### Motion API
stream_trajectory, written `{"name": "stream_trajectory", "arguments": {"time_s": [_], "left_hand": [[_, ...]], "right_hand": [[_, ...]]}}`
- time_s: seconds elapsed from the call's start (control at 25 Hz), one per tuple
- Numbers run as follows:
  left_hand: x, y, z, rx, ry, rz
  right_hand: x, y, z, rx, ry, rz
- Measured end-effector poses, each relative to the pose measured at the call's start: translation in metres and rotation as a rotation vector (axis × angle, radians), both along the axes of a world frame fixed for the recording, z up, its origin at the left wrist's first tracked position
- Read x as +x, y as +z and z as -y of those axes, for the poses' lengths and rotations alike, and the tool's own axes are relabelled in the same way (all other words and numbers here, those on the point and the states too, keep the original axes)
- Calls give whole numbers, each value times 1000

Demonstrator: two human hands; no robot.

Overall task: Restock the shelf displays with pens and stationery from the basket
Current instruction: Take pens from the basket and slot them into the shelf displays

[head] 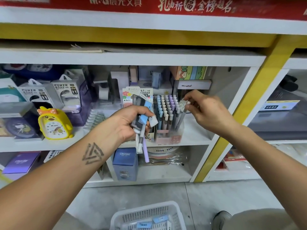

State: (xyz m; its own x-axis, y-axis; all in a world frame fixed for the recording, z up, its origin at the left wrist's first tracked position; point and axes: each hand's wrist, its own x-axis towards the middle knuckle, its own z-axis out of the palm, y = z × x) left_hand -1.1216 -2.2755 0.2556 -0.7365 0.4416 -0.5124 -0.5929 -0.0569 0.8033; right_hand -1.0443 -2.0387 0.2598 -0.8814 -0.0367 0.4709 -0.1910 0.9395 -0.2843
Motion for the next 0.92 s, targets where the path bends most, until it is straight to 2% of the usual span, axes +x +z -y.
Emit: {"name": "stream_trajectory", "arguments": {"time_s": [0.28, 0.92], "left_hand": [[3, -4, 5, -8, -4, 7], [-3, -6, 10, 18, 30, 10]], "right_hand": [[-1, -7, 4, 50, 58, 57], [-4, -4, 11, 75, 85, 41]]}}
